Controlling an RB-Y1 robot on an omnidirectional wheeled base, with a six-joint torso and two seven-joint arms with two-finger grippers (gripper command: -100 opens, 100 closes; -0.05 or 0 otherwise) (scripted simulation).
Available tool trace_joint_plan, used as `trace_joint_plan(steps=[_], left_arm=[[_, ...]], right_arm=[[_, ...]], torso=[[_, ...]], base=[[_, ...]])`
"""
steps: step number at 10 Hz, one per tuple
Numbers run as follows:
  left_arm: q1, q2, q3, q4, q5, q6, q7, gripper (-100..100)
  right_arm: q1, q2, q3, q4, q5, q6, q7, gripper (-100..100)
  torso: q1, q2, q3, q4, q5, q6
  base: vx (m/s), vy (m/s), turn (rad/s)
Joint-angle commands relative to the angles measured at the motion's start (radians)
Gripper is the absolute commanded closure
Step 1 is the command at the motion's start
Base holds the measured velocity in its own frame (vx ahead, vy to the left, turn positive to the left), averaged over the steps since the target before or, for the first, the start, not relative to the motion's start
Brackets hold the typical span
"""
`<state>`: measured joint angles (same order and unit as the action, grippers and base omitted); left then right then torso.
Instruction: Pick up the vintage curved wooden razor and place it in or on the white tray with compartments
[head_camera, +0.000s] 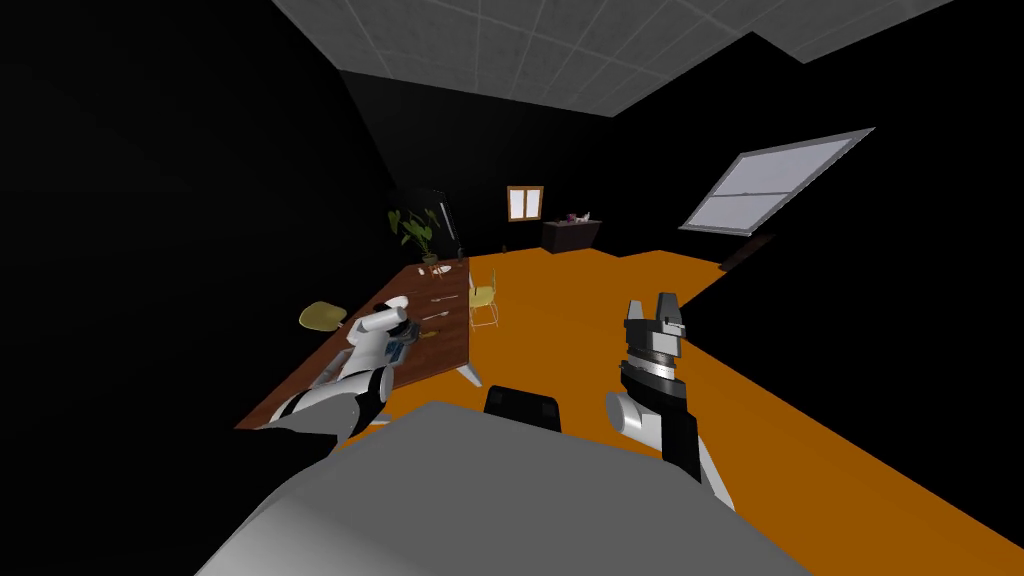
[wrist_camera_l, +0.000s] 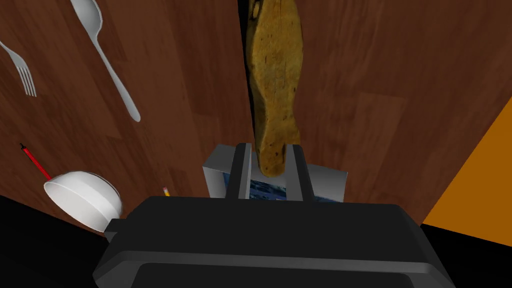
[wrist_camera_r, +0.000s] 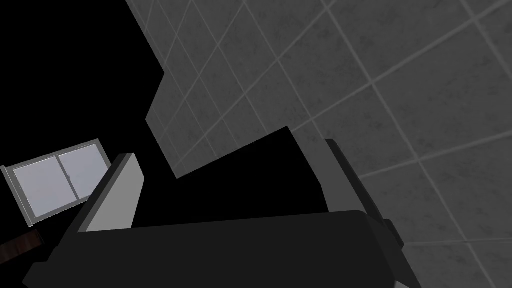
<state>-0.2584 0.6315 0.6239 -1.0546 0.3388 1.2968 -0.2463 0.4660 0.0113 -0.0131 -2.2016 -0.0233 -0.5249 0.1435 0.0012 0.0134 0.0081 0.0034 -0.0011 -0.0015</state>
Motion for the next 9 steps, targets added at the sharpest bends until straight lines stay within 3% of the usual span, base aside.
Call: trace_joint_plan(steps=[1, 5, 9], left_arm=[[-0.017, 0.036, 0.012, -0.014, -0.005, 0.029, -0.021, 100], [-0.048, 0.088, 0.026, -0.024, -0.004, 0.063, -0.052, 100], [-0.023, 0.057, 0.01, -0.053, 0.01, 0.052, -0.045, 100]], right_arm=[[0.0, 0.0, 0.0, 0.0, 0.0, 0.0, 0.0, 0], [0.0, 0.0, 0.0, 0.0, 0.0, 0.0, 0.0, 0], [0.0, 0.0, 0.0, 0.0, 0.0, 0.0, 0.0, 0]], torso=[[0.0, 0.0, 0.0, 0.0, 0.0, 0.0], [0.003, 0.001, 0.001, 0.0, 0.001, 0.001], [0.016, -0.006, -0.003, -0.002, 0.005, 0.0]], base=[[-0.24, 0.04, -0.177], [-0.207, 0.075, -0.177], [-0.111, 0.206, -0.049]])
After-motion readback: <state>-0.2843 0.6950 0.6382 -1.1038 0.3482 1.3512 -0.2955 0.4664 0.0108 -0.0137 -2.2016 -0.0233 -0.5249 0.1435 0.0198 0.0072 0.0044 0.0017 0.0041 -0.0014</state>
